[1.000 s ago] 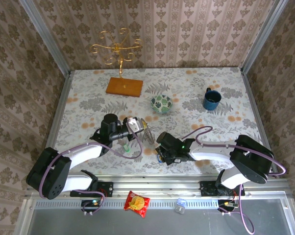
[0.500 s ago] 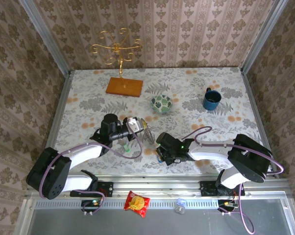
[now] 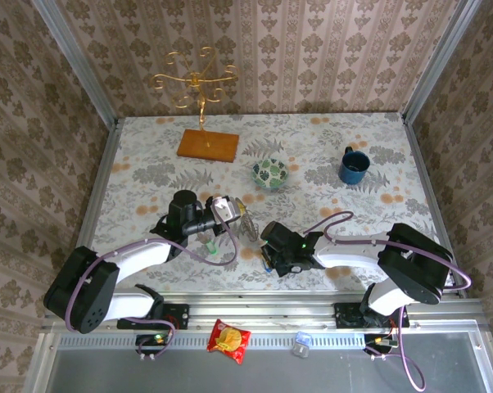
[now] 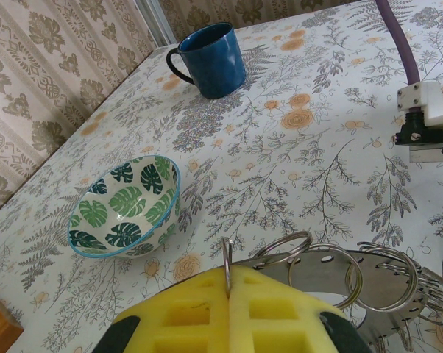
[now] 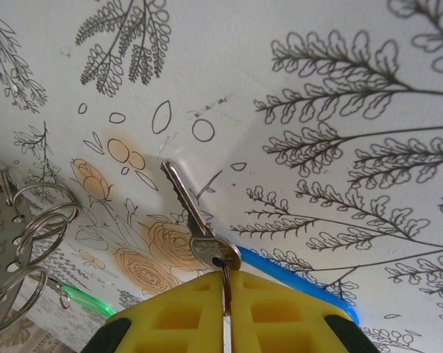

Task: Put the keys on the keyring

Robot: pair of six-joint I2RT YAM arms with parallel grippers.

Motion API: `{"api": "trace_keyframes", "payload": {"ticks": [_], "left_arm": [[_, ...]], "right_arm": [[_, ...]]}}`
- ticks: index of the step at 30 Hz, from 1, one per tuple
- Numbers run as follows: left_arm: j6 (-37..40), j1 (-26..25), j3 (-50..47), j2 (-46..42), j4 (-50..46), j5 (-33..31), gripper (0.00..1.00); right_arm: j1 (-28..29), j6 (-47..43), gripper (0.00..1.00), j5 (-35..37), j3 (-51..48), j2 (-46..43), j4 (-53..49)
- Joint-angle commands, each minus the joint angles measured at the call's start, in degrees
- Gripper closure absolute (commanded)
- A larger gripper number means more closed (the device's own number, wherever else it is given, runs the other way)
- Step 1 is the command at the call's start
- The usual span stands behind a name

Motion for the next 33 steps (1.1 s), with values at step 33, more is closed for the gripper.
{"api": "trace_keyframes", "payload": {"ticks": [33], "left_arm": [[-3.5, 0.3, -0.5, -3.4, -0.7, 3.3, 1.00]], "right_arm": [[-12.4, -65.0, 1.00, 2.0, 6.6, -27.5, -25.0]]}}
